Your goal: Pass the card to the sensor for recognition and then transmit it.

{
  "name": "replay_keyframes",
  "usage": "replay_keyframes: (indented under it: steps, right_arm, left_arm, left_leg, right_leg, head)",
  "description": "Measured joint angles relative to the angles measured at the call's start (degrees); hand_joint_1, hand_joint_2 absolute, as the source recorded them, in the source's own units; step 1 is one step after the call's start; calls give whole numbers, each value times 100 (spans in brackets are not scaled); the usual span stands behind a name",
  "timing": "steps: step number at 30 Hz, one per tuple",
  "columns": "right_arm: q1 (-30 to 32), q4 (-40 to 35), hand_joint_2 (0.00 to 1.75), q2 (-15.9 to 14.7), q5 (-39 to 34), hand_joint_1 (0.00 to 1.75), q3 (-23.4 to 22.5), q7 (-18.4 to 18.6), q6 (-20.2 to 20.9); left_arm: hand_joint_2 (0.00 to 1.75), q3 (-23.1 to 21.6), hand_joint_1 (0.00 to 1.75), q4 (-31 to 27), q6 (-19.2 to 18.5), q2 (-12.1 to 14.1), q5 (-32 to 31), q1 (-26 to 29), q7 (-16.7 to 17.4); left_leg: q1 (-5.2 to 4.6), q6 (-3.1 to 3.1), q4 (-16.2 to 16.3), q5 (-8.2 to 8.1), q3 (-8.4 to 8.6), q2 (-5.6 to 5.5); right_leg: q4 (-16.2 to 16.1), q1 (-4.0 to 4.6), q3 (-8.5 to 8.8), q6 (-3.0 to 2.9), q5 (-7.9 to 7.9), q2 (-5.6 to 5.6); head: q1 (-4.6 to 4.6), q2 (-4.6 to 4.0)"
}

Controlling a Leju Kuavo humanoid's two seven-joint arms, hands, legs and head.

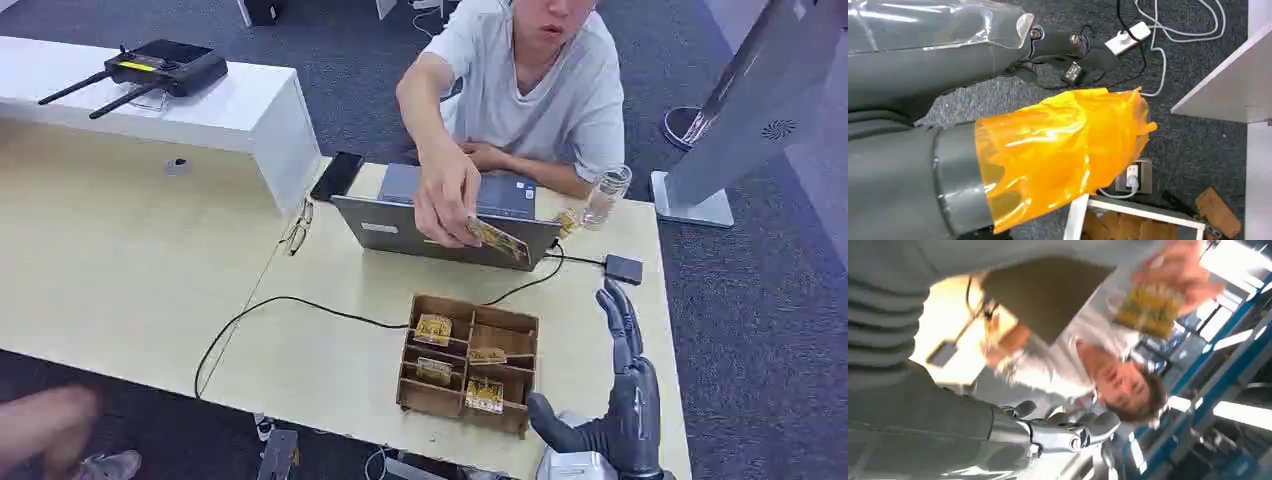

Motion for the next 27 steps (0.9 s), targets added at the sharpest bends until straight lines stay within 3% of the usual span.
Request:
replay_keyframes:
  steps: [14,27]
  right_arm:
    - [-542,326,175,-173,1969,0,-444,1006,-231]
    - [-724,496,175,-225,1988,0,-537,1176,-205]
  left_arm:
    - [0,-326,0,0,-136,4,-260,-31,195]
    - [0,-459,0,0,-184,0,-286,-55,201]
  left_leg:
    - [-1,0,3,0,1,0]
    - [-1,0,3,0,1,0]
  right_leg:
    - [0,0,0,1,3,0]
    - [0,-1,0,1,3,0]
  head:
    - [0,0]
    - [0,0]
